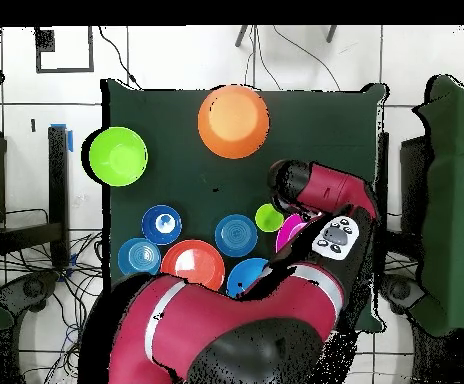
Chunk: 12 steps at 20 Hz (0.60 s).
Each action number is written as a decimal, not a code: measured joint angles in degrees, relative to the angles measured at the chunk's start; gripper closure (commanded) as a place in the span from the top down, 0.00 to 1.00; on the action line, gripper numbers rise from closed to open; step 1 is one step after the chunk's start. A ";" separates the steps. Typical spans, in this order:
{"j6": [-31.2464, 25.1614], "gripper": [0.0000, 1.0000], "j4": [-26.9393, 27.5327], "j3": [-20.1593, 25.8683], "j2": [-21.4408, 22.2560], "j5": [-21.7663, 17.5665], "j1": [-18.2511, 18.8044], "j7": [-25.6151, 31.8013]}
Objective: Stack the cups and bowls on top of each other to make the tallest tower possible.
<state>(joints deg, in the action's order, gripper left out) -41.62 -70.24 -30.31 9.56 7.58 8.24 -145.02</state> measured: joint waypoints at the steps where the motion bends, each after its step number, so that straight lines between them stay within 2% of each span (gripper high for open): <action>1: 0.24 1.00 0.01 0.02 0.00 0.00 0.24 0.00; 3: 0.42 1.00 0.00 0.09 0.02 -0.01 0.43 0.00; 4: 1.00 0.00 0.00 0.46 0.12 -0.02 1.00 0.00; 12: 1.38 0.00 -0.14 1.27 0.90 -0.05 1.91 0.00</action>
<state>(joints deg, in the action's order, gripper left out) -40.24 -70.38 -29.04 10.46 7.53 10.15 -145.02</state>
